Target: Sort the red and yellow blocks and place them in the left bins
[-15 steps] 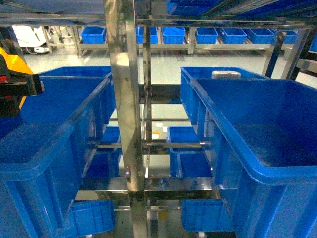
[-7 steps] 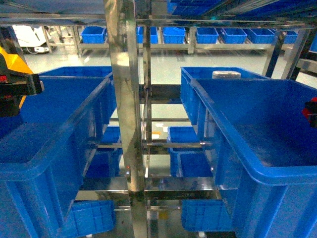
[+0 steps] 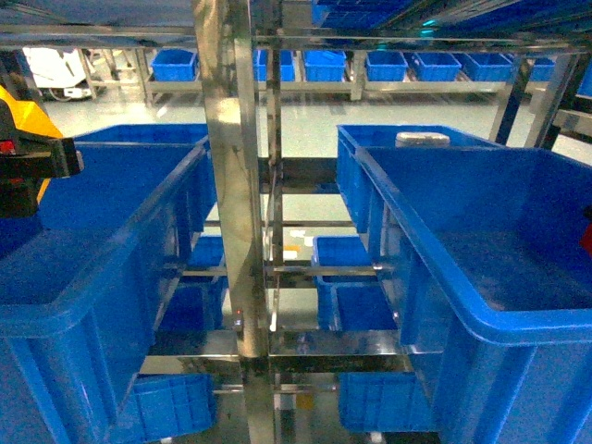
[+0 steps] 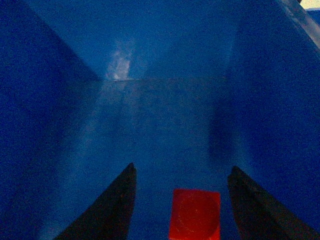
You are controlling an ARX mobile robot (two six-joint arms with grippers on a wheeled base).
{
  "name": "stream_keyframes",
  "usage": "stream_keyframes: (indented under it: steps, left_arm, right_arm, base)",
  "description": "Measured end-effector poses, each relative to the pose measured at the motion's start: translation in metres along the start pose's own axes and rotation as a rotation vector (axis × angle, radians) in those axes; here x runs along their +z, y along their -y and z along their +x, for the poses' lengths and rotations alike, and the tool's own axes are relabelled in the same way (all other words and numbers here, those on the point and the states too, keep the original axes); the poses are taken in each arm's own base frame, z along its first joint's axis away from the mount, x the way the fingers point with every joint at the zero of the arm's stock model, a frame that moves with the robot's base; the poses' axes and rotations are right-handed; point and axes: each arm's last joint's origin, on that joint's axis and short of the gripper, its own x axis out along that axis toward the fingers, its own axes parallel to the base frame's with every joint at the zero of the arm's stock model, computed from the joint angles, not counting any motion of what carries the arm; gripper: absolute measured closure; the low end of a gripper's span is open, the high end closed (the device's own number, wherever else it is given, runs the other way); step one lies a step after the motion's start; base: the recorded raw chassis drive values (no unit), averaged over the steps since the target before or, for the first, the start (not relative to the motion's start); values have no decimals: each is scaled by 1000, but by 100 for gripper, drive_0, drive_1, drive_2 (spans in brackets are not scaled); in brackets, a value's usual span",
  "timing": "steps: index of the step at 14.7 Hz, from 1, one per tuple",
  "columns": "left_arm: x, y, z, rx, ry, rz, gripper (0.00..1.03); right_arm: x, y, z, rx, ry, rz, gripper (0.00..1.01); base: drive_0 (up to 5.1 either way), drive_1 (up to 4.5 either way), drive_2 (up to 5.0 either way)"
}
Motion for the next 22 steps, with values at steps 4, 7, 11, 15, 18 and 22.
stream_keyframes:
  steps: [4, 7, 11, 15, 18, 22]
  left_arm:
    - [0, 0, 0, 0, 0, 0, 76]
    - [0, 0, 0, 0, 0, 0, 76]
    - [0, 0, 0, 0, 0, 0, 76]
    - [0, 0, 0, 0, 0, 0, 76]
    - [0, 0, 0, 0, -1, 0, 76]
    - [-8, -14, 7, 62, -48, -15, 76]
  right_arm:
    - [-3, -23, 2, 55, 20, -37, 5]
    - [-6, -36, -14, 44, 54, -39, 3]
    - [-2, -60, -74, 44, 173, -78, 3]
    - [-24, -85, -152, 10, 231, -93, 3]
    - [-24, -100, -208, -33, 395, -136, 3]
    - [-25, -99, -205, -37, 374, -134, 3]
  base:
    - [0, 0, 0]
    - [0, 0, 0]
    - [0, 0, 0]
    - [0, 0, 0]
    - [0, 0, 0]
    - [0, 0, 0]
